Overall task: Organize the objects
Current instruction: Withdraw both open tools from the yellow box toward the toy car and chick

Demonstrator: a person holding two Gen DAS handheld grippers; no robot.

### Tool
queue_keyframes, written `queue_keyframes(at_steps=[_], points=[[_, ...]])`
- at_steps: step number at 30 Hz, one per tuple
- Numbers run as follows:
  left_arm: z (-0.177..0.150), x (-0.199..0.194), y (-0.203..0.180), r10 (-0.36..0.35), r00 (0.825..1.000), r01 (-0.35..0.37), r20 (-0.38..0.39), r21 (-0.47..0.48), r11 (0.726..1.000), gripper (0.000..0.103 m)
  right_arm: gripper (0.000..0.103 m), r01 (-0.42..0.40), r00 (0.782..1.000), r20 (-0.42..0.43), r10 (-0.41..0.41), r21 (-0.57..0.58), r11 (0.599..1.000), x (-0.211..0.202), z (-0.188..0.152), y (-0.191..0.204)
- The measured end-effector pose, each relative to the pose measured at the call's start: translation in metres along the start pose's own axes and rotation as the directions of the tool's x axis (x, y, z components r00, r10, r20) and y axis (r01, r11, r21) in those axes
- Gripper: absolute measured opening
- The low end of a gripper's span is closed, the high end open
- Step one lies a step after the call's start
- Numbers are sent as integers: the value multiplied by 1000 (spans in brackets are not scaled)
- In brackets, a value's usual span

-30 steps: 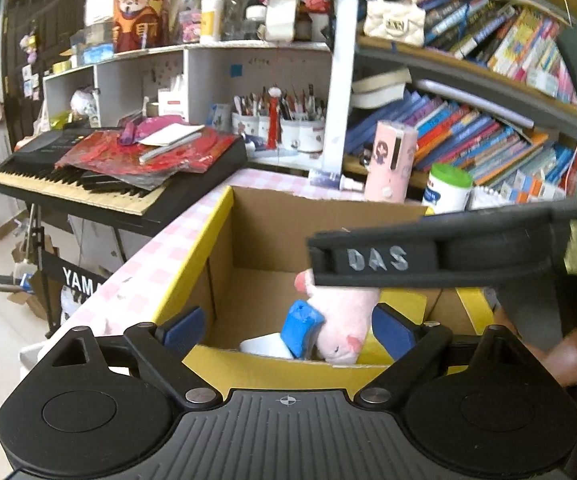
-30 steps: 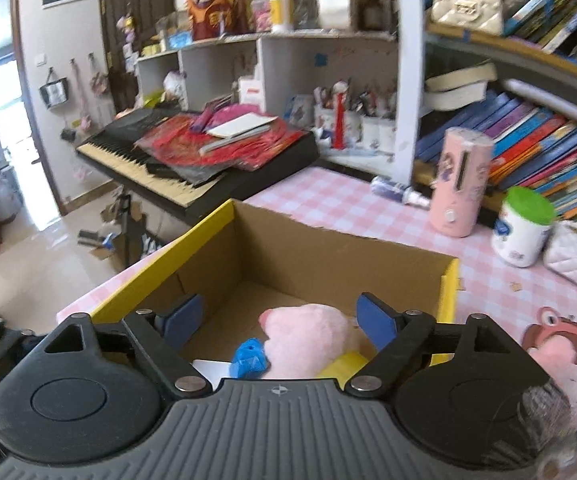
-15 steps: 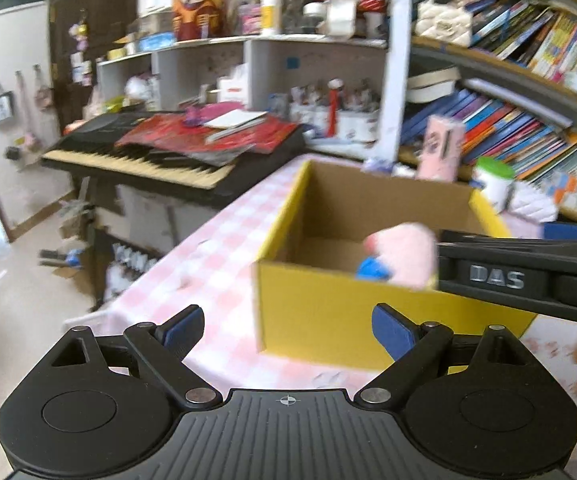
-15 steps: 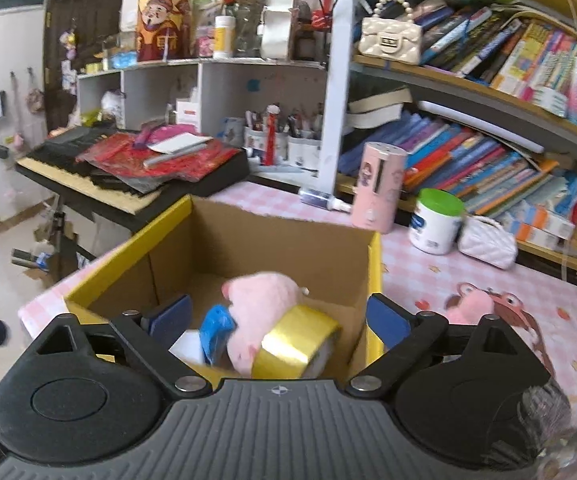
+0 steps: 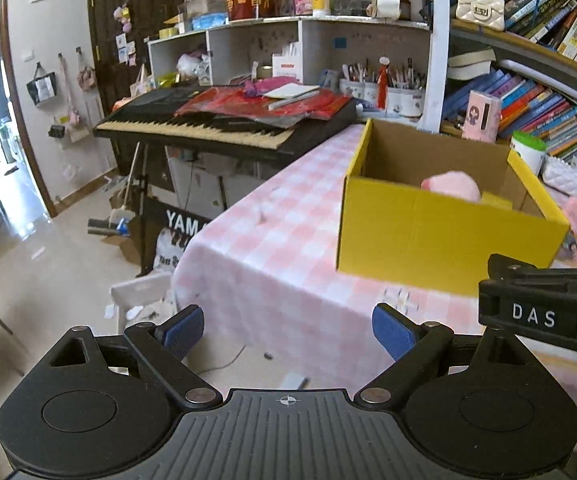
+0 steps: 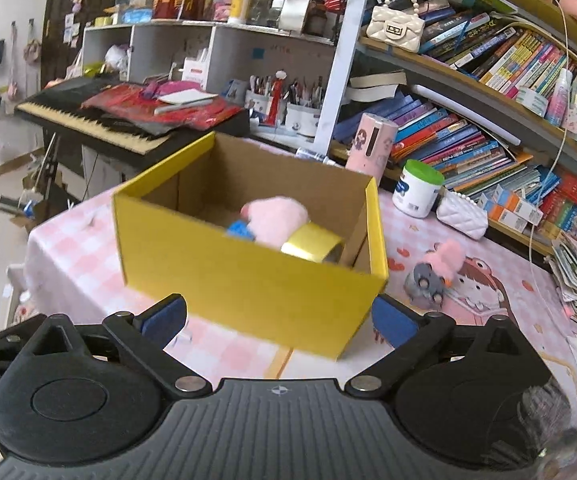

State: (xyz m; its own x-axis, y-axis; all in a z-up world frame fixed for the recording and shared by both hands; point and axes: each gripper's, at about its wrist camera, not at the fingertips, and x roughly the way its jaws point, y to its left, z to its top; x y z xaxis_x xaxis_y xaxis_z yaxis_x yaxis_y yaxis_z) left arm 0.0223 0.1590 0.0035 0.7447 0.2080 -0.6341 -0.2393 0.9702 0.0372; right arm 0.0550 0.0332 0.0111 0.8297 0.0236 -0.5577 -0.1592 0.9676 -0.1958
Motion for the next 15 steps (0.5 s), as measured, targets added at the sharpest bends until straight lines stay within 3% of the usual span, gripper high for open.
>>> queue_keyframes(at_steps=[8,15], points=[[-29,-24,7,-17,999,18,-27,23,1000,93,100,18,999,-34,-17,15,1000,-33,-35,5],[-47,-34,-9,-75,996,80,-54,96,992,93,100,79,994,-83,-72,82,994,-49,-63,-13]])
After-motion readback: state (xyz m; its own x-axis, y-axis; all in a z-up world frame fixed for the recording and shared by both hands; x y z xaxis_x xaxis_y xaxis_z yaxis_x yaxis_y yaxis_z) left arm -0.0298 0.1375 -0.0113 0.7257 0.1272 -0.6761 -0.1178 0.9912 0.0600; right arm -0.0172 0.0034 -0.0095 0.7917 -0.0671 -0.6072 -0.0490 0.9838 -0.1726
